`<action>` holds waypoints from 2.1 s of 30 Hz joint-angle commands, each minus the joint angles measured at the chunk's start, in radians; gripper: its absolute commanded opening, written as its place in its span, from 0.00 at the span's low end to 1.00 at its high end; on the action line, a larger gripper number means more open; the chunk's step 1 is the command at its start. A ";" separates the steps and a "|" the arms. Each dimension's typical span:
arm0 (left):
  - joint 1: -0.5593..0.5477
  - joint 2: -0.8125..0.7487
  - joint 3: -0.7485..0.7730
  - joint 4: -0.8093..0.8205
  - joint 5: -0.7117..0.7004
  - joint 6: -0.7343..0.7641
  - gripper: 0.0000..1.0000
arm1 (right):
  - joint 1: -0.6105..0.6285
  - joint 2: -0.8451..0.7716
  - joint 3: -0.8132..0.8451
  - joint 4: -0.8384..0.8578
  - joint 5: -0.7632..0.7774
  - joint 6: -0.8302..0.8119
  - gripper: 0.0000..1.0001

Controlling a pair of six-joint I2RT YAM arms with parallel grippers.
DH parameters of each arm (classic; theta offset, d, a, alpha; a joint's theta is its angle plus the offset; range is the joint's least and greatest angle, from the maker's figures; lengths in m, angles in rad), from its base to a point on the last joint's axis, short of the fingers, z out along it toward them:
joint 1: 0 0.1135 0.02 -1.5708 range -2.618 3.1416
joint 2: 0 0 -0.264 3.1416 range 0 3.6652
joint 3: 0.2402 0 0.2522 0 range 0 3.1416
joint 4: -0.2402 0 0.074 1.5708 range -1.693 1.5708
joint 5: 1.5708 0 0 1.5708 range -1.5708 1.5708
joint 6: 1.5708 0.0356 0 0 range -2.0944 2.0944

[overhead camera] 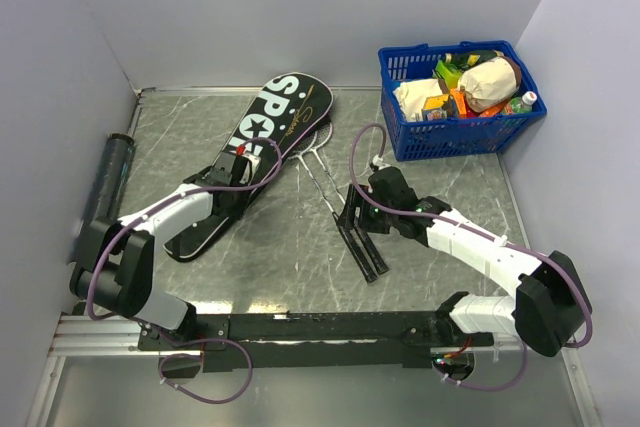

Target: Pack up the badminton gear

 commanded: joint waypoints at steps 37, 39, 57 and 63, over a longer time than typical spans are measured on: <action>-0.002 0.096 0.024 0.004 0.048 -0.009 0.01 | 0.017 -0.028 -0.033 0.027 0.018 0.029 0.76; -0.002 0.058 0.024 0.008 0.051 -0.009 0.01 | 0.017 -0.028 -0.023 0.022 0.025 0.020 0.76; 0.012 -0.203 0.010 0.076 0.155 -0.114 0.01 | 0.019 0.349 0.396 -0.107 0.047 -0.295 0.63; 0.024 -0.257 -0.016 0.116 0.181 -0.181 0.01 | 0.019 0.519 0.523 -0.114 0.048 -0.358 0.61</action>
